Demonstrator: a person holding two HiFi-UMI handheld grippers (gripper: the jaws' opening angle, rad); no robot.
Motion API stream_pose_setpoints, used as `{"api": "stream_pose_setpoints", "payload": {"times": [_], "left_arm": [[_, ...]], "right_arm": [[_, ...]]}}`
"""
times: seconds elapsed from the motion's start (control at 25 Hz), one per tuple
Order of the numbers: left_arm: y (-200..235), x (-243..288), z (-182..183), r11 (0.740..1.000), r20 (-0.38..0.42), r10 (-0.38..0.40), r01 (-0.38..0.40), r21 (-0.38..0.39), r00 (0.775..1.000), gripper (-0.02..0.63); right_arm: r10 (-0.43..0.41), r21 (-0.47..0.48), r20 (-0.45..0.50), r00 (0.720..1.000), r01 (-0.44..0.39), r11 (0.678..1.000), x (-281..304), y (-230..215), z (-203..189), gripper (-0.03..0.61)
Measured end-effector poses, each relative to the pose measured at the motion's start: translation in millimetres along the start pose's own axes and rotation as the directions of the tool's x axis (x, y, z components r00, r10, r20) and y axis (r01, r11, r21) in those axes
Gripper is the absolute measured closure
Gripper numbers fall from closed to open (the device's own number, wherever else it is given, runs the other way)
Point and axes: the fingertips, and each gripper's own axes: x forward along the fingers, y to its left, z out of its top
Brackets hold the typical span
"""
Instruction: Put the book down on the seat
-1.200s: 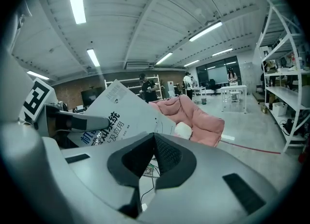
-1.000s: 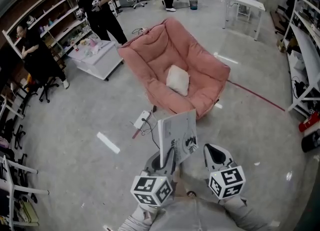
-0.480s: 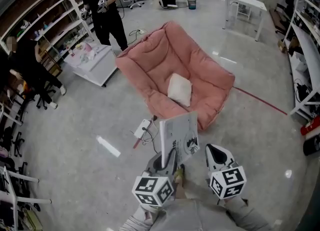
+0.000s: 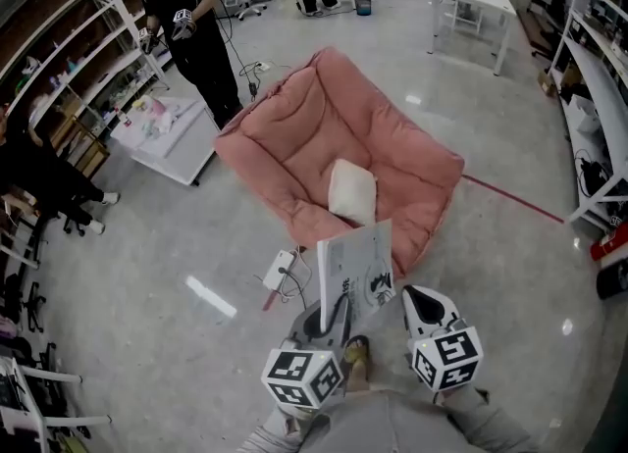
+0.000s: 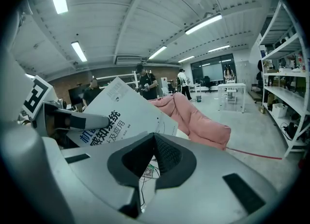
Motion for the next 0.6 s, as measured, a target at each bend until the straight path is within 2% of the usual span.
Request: {"api": "stream_pose_setpoints", "payload": {"times": [0.6], "left_arm": [[59.3,102.0,27.3,0.995,-0.083,-0.100,0.100,-0.008,0.991,0.565]], "right_arm": [[-0.116,0.061,-0.013,0.993,0.116,0.991,87.8,-38.8,22.5,0.573]]}}
